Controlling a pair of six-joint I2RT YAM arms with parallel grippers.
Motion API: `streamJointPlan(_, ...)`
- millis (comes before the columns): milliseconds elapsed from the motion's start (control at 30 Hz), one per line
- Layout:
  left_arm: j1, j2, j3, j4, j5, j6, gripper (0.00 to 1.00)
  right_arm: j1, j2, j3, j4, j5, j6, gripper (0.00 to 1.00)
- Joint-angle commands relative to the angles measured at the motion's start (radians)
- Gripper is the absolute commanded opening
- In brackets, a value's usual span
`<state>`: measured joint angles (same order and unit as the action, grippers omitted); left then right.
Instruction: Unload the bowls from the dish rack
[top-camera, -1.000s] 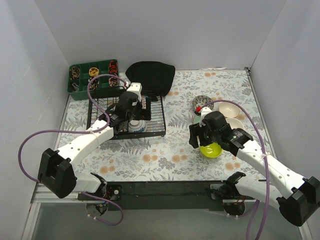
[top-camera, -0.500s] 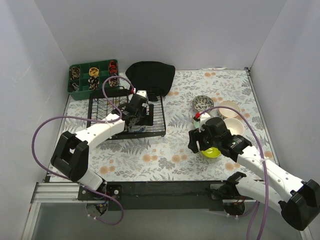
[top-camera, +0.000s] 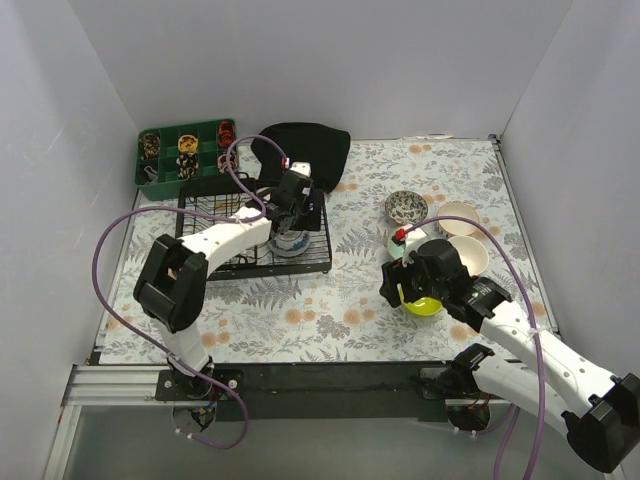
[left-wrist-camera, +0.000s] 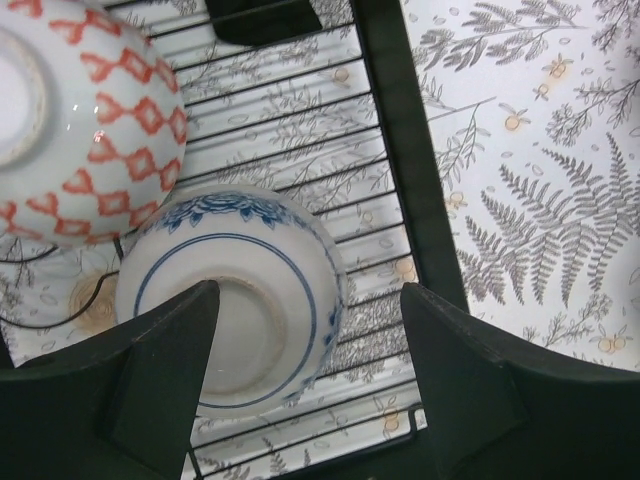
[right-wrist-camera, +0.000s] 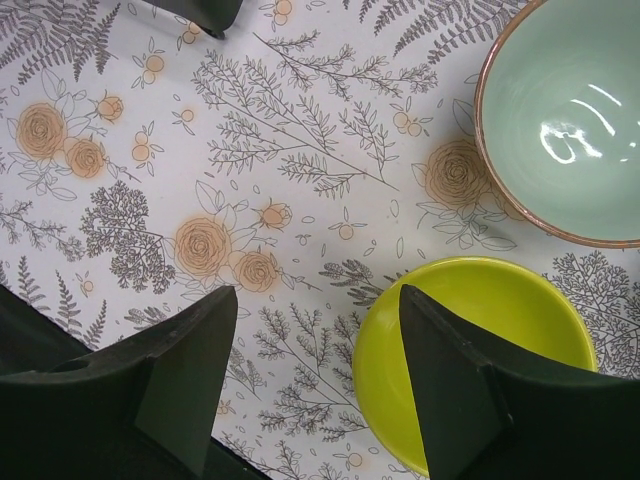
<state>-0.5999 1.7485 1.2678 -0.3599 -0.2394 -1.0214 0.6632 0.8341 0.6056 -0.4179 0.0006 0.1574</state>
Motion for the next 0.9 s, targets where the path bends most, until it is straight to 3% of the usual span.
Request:
streamJointPlan(0, -0.003, 0.072, 0.056, -0.010, -0.029, 0.035, 0.73, 0.004, -0.029, -0.003, 0.021, 0.022, -0.016, 0.74)
streamJointPlan(233, -0.001, 0.094, 0.125, 0.018, -0.090, 0.110, 0.76, 0.004, -0.044, -0.003, 0.013, 0.010, -0.016, 0.74)
streamJointPlan(367, 0.000, 0.017, 0.078, 0.058, -0.072, 0.170, 0.85, 0.004, -0.056, -0.006, 0.014, 0.007, -0.018, 0.74)
streamJointPlan(633, -0.018, -0.176, -0.129, 0.188, -0.005, 0.579, 0.94, 0.004, -0.056, -0.013, 0.016, 0.007, -0.013, 0.74)
streamJointPlan(867, -0.073, -0.238, -0.264, 0.257, 0.074, 0.788, 0.96, 0.004, -0.052, -0.013, 0.018, -0.022, -0.013, 0.74)
